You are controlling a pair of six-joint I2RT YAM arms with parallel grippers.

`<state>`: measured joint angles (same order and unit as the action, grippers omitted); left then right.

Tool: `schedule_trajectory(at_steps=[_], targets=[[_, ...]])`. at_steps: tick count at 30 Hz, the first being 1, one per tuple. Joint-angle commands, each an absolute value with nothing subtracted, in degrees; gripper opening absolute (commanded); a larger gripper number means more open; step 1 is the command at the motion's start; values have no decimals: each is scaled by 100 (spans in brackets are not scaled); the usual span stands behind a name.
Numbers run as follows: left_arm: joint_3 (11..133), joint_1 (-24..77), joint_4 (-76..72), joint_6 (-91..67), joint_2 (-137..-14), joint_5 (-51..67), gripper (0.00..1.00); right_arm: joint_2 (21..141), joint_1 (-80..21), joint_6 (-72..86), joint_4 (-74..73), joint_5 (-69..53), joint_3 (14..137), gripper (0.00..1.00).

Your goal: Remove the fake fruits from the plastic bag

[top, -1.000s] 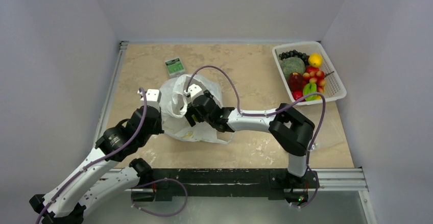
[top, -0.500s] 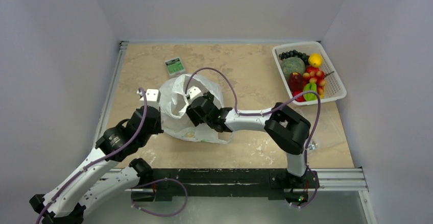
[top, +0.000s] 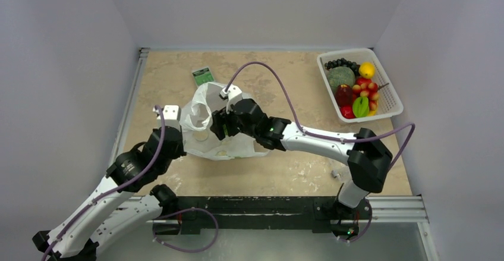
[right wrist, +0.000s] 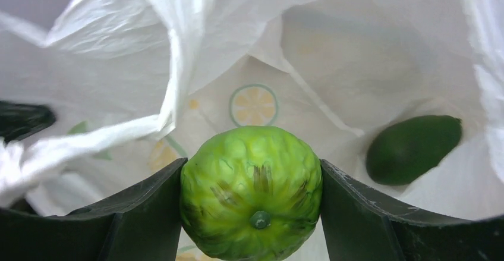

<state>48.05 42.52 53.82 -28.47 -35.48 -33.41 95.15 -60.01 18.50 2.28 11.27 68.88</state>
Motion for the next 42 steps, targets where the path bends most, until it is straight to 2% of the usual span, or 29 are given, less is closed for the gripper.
schedule_trajectory(at_steps=[1, 4, 10, 16, 20, 29, 36, 42], targets=[[4896, 4285, 5387, -2933, -3453, -3530, 0, 9058, -6029, 1920, 703, -261, 6807, 27], [4907, 4283, 5439, -2961, -3469, -3600, 0, 8746, -6018, 1888, 741, -958, 6814, 13], [4965, 4282, 5598, -3036, -3615, -3761, 0, 7927, -5812, 1468, 147, -477, 7059, 0], [4958, 4281, 5562, -3009, -3670, -3746, 0, 7032, -4776, 1532, 111, -56, 6967, 0], [4969, 4283, 5549, -2975, -3749, -3701, 0, 7016, -4076, 1503, -397, 1111, 7176, 0], [4950, 4281, 5574, -3019, -3655, -3745, 0, 8023, -2423, 1761, -1529, 3670, 7850, 0], [4947, 4304, 5572, -3032, -3659, -3711, 0, 8831, -943, 2060, -1454, 4053, 7889, 0], [4953, 4340, 5596, -3056, -3636, -3706, 0, 9705, -248, 2035, -1675, 4018, 8309, 4]])
